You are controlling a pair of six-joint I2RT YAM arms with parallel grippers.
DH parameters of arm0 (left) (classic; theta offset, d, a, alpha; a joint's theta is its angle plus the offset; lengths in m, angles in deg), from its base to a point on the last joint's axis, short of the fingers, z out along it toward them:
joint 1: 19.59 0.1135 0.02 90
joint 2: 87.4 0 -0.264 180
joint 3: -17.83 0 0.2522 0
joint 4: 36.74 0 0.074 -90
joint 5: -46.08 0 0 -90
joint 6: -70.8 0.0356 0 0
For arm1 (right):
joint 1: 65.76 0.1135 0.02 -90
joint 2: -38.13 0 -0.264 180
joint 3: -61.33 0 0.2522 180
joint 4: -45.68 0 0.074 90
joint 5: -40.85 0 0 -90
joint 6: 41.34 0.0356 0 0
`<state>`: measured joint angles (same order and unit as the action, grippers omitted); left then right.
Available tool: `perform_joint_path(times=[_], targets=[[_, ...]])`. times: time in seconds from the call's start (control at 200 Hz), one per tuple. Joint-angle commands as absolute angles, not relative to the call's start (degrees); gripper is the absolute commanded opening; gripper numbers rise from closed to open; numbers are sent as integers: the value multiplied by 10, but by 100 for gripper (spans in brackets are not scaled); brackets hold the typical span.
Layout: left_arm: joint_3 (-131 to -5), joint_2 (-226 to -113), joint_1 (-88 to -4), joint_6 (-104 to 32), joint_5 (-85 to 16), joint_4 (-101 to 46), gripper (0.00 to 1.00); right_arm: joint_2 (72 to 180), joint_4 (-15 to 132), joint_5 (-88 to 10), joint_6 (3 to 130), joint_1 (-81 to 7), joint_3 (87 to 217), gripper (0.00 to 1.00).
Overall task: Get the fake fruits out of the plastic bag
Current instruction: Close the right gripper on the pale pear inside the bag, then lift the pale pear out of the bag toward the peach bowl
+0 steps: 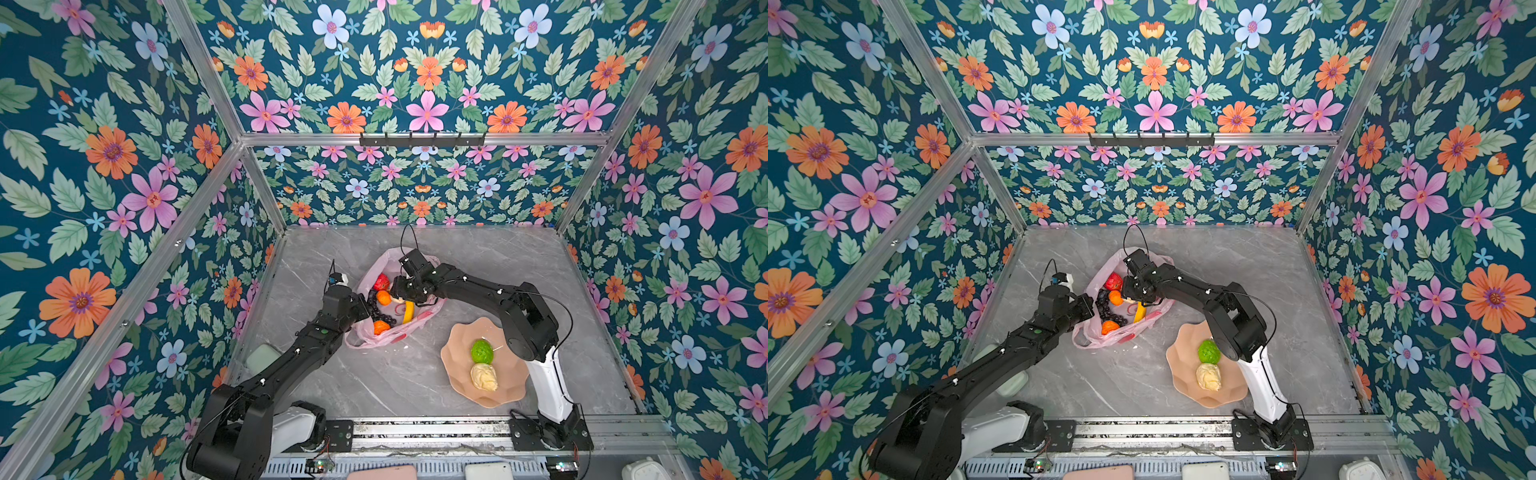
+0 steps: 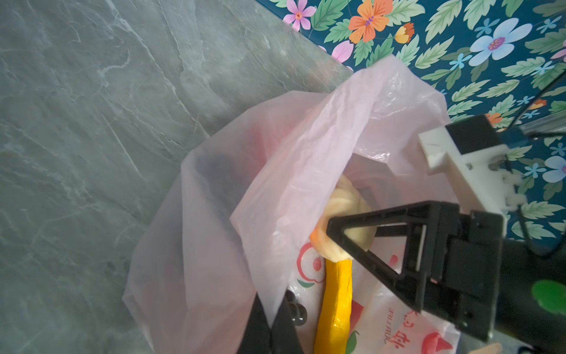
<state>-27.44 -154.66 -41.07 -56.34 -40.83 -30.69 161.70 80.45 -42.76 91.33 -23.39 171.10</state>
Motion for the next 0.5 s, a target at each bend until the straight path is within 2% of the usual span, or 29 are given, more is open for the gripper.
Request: perform_joint_path(times=[0.0,0.255,0.495], targets=[[-277,-1549,-411,-559,-414,-314,0,1602,789,-434,872,-232,1687,59],[-279,-1552,-411,-559,-414,-315,0,1529,754,-458,828,-221,1623,58],[-274,-1553,-411,-558,-416,-317,0,1406,716,-559,795,-186,1503,55]])
